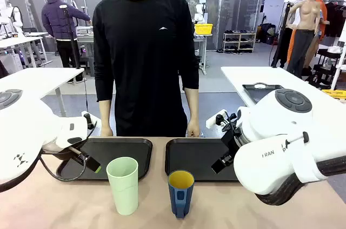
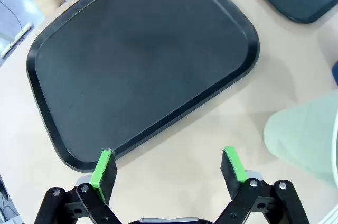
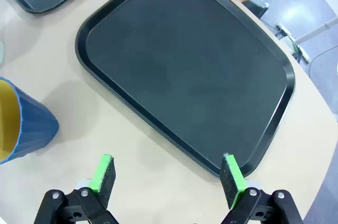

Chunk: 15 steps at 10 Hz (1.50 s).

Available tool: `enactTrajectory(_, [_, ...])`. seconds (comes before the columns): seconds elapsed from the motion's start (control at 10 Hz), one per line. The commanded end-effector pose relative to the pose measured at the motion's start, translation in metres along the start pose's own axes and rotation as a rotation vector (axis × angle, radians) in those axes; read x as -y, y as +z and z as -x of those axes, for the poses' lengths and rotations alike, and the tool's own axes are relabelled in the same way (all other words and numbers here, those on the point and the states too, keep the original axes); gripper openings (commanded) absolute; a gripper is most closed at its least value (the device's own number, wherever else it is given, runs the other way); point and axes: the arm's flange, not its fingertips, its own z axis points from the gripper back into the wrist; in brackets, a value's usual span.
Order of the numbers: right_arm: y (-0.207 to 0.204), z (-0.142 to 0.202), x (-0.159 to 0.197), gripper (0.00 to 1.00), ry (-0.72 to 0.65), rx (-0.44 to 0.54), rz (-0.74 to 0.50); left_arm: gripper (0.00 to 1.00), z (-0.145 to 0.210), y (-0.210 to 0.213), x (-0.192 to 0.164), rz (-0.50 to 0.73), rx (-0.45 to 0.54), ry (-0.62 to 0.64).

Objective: Sort and store the cups by type.
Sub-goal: Pick up the Reusable plastic cup.

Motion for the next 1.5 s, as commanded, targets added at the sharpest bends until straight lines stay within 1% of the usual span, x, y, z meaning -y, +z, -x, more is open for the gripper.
enactTrajectory(0.0, [0.0, 0.0, 0.0, 1.0, 0.0, 0.0, 0.0, 1.0, -0.0001, 0.0, 0.0002, 0.0, 0.0, 0.0])
enactTrajectory(1.4, [0.0, 0.0, 0.0, 1.0, 0.0, 0.0, 0.0, 1.0, -0.0001, 0.0, 0.0002, 0.0, 0.0, 0.0])
